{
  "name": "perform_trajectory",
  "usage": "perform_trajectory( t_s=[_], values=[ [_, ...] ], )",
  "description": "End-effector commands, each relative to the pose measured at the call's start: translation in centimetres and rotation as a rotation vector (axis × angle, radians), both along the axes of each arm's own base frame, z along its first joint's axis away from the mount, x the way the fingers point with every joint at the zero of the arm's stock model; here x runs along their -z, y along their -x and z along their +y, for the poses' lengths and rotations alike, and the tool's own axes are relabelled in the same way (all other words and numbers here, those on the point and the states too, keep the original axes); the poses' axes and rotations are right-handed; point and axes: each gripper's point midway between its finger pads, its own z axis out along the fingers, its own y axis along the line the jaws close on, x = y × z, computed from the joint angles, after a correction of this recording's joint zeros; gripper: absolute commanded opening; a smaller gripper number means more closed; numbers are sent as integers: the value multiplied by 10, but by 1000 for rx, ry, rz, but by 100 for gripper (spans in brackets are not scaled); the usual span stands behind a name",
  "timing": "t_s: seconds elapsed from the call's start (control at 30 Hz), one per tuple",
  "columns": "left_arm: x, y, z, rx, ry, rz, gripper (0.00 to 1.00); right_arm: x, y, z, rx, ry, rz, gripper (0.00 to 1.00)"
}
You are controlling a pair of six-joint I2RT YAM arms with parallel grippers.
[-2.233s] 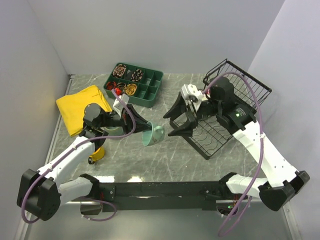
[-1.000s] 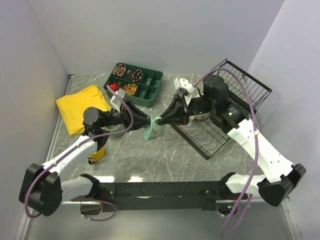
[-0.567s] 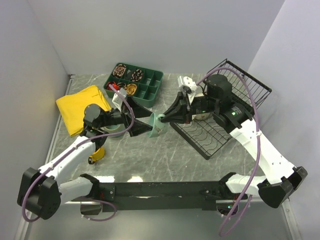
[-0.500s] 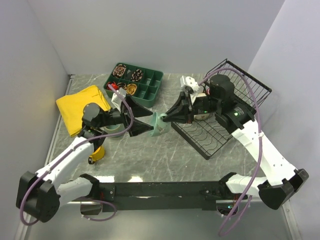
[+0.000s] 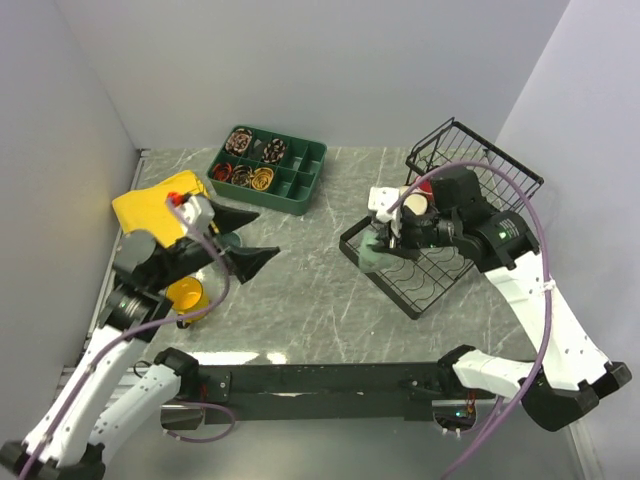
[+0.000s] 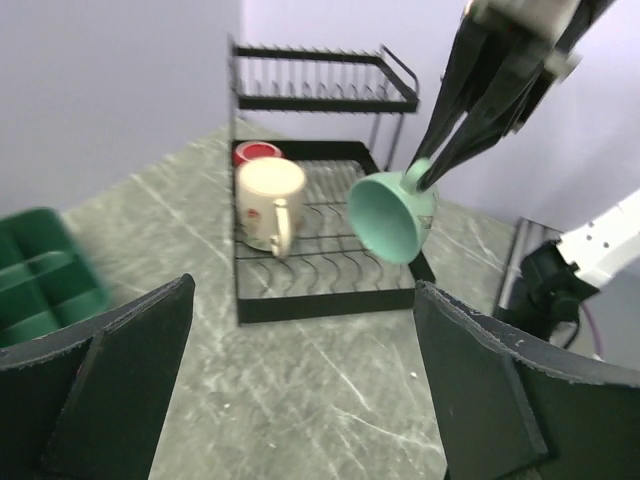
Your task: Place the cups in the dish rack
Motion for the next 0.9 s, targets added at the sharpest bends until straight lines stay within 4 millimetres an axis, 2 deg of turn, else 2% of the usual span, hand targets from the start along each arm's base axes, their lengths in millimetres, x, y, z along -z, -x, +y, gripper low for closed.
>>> perform_trajectory(
  t_s=[0.0, 0.2, 0.37, 0.43, 0.73, 0.87],
  values=[
    [9, 3, 25, -140, -34, -13, 96, 35, -23, -66, 112, 385, -132, 0],
    [23, 17, 35, -162, -32, -6, 96, 64, -53, -116, 147, 745, -189, 0],
    [27, 21, 39, -173, -37, -13, 96, 101, -67, -146, 36, 992, -196, 0],
    [28, 21, 40, -178, -41, -16, 96, 107, -76, -160, -3, 1069, -232, 0],
    [42, 20, 42, -194, -53, -13, 96, 146, -110, -195, -89, 1260, -316, 0],
    [46, 19, 43, -198, -62, -11, 96, 157, -125, -201, -93, 1294, -314, 0]
  ],
)
